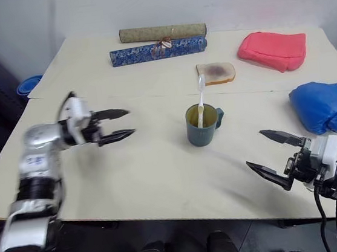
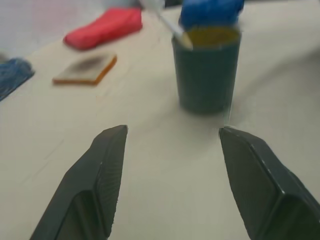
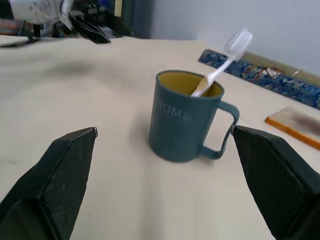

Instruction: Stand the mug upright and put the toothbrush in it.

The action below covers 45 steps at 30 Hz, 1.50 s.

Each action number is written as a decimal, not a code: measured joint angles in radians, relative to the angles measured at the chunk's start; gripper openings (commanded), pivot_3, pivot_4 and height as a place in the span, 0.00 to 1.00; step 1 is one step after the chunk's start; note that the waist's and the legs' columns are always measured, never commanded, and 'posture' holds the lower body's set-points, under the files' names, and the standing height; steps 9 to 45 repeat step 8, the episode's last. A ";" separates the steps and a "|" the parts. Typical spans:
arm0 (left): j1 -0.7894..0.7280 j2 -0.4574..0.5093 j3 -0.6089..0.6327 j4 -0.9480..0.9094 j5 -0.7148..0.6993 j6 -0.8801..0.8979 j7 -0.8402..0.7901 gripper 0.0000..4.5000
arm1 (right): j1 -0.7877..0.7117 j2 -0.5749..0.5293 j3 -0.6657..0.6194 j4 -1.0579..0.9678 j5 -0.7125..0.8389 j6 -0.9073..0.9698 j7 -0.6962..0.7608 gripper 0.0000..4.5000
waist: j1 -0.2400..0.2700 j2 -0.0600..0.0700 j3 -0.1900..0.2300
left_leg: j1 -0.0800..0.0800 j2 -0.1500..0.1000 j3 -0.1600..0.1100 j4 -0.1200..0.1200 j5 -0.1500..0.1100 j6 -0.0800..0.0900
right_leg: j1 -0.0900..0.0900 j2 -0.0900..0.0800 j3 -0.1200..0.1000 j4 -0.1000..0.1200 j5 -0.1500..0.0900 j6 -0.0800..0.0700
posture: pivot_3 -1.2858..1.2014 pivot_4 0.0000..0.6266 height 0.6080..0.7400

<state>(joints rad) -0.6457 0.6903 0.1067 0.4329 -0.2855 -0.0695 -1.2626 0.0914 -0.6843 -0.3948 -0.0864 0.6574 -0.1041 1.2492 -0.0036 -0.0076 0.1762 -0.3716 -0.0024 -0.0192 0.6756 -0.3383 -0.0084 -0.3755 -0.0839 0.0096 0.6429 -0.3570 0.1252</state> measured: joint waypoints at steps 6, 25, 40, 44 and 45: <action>0.487 0.151 0.266 -0.284 -0.027 0.013 0.069 0.69 | -0.065 -0.054 0.031 0.095 -0.022 -0.003 0.103 1.00 | -0.003 0.002 0.001 | 0.001 -0.001 -0.001 -0.005 0.000 0.000 | 0.001 -0.008 -0.001 -0.007 -0.001 -0.001 | 0.52 0.24 1.00; 0.587 0.149 0.327 -0.338 -0.034 0.036 0.112 0.69 | -0.088 -0.056 0.037 0.106 -0.025 -0.003 0.114 1.00 | 0.005 0.001 0.001 | 0.001 -0.002 -0.002 -0.006 0.001 0.001 | 0.001 -0.010 -0.003 -0.008 -0.001 -0.001 | 0.52 0.24 1.00; 0.587 0.149 0.327 -0.338 -0.034 0.036 0.112 0.69 | -0.088 -0.056 0.037 0.106 -0.025 -0.003 0.114 1.00 | 0.005 0.001 0.001 | 0.001 -0.002 -0.002 -0.006 0.001 0.001 | 0.001 -0.010 -0.003 -0.008 -0.001 -0.001 | 0.52 0.24 1.00; 0.587 0.149 0.327 -0.338 -0.034 0.036 0.112 0.69 | -0.088 -0.056 0.037 0.106 -0.025 -0.003 0.114 1.00 | 0.005 0.001 0.001 | 0.001 -0.002 -0.002 -0.006 0.001 0.001 | 0.001 -0.010 -0.003 -0.008 -0.001 -0.001 | 0.52 0.24 1.00; 0.587 0.149 0.327 -0.338 -0.034 0.036 0.112 0.69 | -0.088 -0.056 0.037 0.106 -0.025 -0.003 0.114 1.00 | 0.005 0.001 0.001 | 0.001 -0.002 -0.002 -0.006 0.001 0.001 | 0.001 -0.010 -0.003 -0.008 -0.001 -0.001 | 0.52 0.24 1.00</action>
